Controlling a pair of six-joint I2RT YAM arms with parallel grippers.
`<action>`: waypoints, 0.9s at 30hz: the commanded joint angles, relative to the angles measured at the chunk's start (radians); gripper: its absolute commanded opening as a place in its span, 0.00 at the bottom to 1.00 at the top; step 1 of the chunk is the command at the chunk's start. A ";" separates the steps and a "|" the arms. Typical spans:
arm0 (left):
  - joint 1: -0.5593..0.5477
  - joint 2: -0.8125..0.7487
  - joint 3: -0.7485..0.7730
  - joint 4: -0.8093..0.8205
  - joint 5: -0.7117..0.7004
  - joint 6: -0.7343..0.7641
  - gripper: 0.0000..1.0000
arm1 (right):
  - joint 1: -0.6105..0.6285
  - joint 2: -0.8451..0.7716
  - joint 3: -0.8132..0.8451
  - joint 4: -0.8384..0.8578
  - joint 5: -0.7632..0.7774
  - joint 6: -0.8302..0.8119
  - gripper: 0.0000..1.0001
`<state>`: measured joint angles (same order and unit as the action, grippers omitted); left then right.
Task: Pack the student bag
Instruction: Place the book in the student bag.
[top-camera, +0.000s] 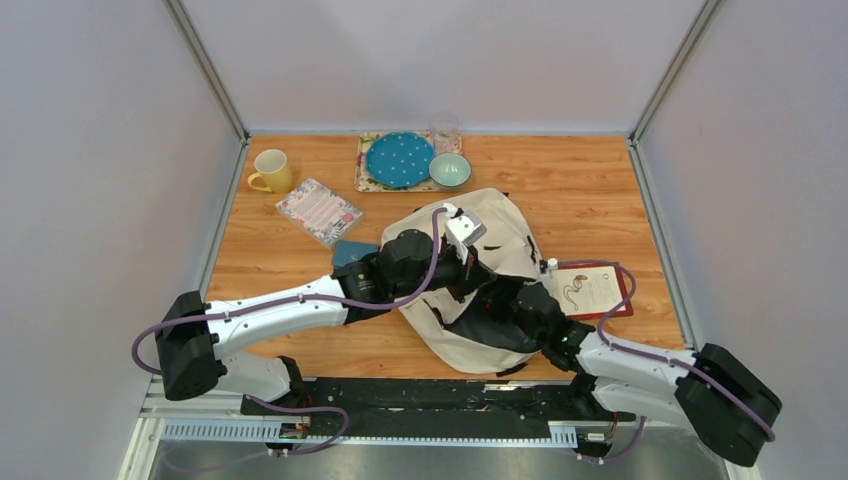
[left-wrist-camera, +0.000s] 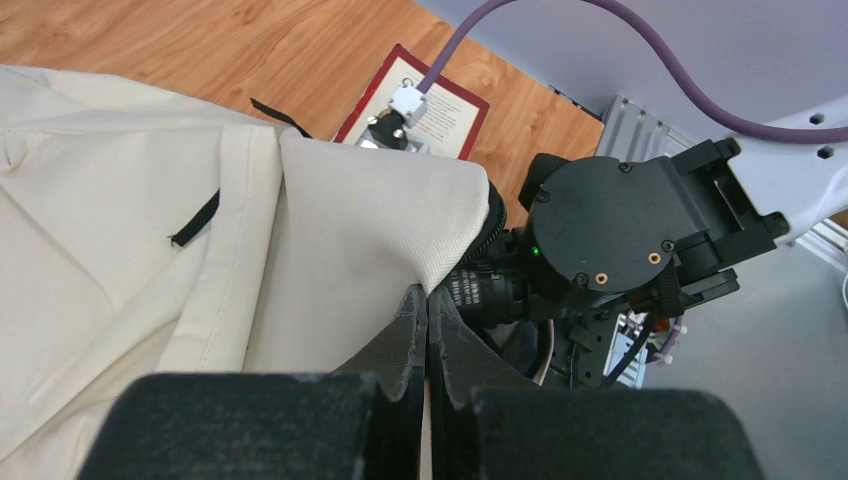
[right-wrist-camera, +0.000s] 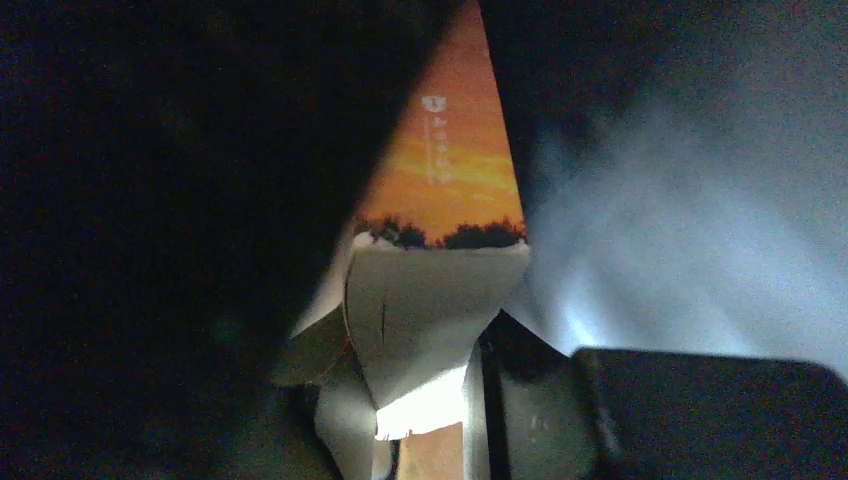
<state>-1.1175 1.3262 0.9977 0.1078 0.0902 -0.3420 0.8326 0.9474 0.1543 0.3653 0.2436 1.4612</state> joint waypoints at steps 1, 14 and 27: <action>-0.004 -0.013 0.058 0.087 0.034 -0.018 0.00 | -0.001 0.102 0.119 0.303 0.091 -0.038 0.00; -0.002 -0.042 0.016 0.092 0.002 -0.012 0.00 | -0.001 0.396 0.177 0.115 0.085 0.036 0.30; 0.002 -0.096 -0.083 0.059 -0.076 -0.009 0.00 | -0.003 0.134 0.186 -0.248 0.011 -0.154 0.74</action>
<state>-1.1149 1.2827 0.9260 0.1059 0.0250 -0.3428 0.8314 1.1828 0.3050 0.2447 0.2508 1.3857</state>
